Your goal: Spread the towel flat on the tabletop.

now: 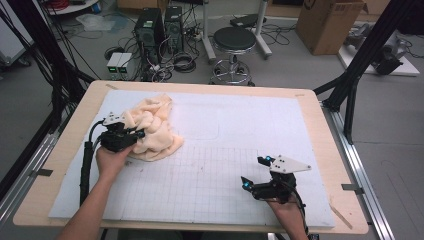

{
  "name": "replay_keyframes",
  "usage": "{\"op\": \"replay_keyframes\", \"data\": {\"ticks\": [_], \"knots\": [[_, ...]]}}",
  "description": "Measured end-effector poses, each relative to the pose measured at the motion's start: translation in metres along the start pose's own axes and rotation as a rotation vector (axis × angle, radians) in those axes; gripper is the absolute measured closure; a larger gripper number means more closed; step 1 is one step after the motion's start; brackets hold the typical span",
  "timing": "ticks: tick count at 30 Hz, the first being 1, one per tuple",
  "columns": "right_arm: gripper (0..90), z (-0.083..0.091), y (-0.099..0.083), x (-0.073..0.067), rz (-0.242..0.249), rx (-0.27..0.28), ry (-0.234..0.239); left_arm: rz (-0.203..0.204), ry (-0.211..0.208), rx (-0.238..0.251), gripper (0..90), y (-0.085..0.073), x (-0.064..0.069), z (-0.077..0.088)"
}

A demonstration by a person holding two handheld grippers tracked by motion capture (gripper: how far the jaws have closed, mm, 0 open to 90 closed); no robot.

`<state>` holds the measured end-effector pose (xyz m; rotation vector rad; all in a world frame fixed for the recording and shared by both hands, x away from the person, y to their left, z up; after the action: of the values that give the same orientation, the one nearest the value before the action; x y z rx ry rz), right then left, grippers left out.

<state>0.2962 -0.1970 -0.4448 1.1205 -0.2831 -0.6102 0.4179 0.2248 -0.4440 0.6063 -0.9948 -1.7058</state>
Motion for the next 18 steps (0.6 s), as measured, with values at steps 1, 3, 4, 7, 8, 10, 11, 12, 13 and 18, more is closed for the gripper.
{"op": "replay_keyframes", "data": {"ticks": [1,3,4,7,8,10,11,12,13,18], "knots": [[10.1,0.0,0.0,0.0,-0.001,0.001,-0.001,0.004,-0.001,0.004,71.1,0.001,0.0,0.001],[10.0,0.0,0.0,-0.001,-0.002,-0.002,-0.002,0.005,-0.004,0.009,71.2,0.002,0.001,0.003],[10.1,0.0,0.0,-0.001,-0.004,-0.001,-0.002,0.006,-0.004,0.014,71.3,0.002,0.001,0.004],[10.1,0.0,0.0,0.0,0.002,0.004,-0.005,0.009,-0.009,0.022,71.5,0.004,0.001,0.008],[10.1,0.001,0.0,0.0,-0.001,0.005,-0.005,0.012,-0.009,0.026,71.6,0.005,0.001,0.009],[10.1,0.001,0.0,0.0,-0.002,0.005,-0.003,0.016,-0.011,0.032,71.8,0.007,0.002,0.011],[10.0,0.001,0.001,0.0,0.006,0.008,-0.006,0.01,-0.012,0.029,71.9,0.007,0.001,0.012],[10.1,0.001,0.0,-0.001,-0.002,0.005,-0.003,0.012,-0.014,0.032,71.9,0.008,0.001,0.013],[10.1,0.001,0.001,0.0,0.002,0.006,-0.003,0.018,-0.016,0.037,71.9,0.009,0.001,0.014],[10.1,0.002,0.001,0.0,-0.006,0.008,-0.002,0.039,-0.025,0.062,72.2,0.014,0.002,0.02]]}}
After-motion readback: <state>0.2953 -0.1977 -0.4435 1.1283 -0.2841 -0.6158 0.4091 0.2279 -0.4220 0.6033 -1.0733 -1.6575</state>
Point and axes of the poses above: each handheld gripper's, and its own axes: z roughly backward along the jaws, y roughly out of its top, x roughly to its right, the point moved 6 cm from there along -z, roughly forward along the jaws, and after that the axes turned 6 degrees about y, right-handed, at the moved point
